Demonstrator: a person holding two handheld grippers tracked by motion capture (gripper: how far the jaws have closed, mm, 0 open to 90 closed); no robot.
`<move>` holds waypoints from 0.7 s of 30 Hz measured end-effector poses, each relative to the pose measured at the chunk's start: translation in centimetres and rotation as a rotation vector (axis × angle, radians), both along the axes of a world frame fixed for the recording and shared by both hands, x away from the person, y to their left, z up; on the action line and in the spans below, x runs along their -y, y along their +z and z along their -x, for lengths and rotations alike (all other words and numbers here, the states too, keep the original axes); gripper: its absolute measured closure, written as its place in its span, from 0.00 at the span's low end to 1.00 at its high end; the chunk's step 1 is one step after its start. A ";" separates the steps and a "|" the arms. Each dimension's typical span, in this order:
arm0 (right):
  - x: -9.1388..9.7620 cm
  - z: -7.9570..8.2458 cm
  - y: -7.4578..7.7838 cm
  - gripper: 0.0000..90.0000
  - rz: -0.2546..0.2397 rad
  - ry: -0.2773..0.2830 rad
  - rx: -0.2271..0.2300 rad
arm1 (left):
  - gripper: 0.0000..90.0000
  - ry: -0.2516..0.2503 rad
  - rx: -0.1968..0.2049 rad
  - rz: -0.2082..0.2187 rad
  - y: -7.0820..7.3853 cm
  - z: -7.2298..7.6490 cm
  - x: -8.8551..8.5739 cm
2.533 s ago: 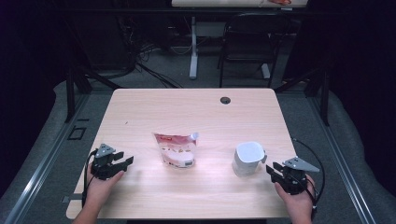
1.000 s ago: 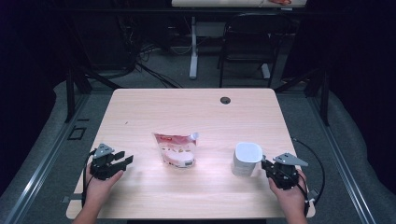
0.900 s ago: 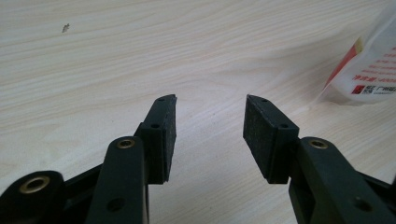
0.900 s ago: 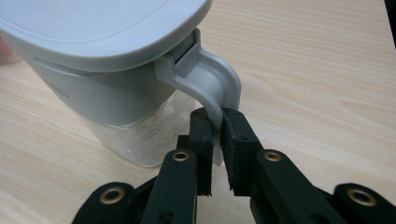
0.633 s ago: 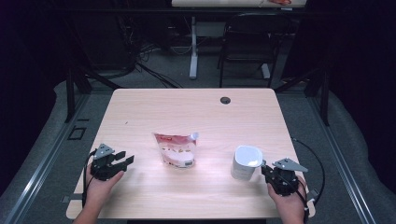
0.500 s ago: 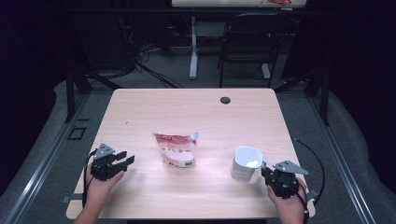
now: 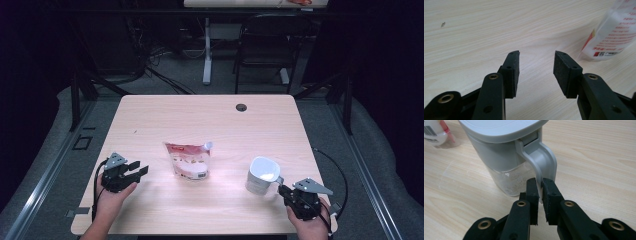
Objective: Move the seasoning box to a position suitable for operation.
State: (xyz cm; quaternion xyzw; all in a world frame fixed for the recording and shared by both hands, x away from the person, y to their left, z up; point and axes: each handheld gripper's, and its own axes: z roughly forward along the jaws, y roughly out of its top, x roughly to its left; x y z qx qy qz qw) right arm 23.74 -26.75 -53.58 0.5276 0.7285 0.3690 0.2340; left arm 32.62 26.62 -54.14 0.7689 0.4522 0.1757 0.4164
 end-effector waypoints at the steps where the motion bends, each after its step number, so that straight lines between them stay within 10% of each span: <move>1: 0.1 0.1 0.0 0.93 -0.012 0.006 -0.004 | 0.62 -0.007 -0.010 -0.004 0.1 0.0 0.0; 21: 0.1 2.0 1.8 0.80 -0.049 0.037 0.111 | 0.63 -0.063 -0.005 0.013 1.2 0.7 0.9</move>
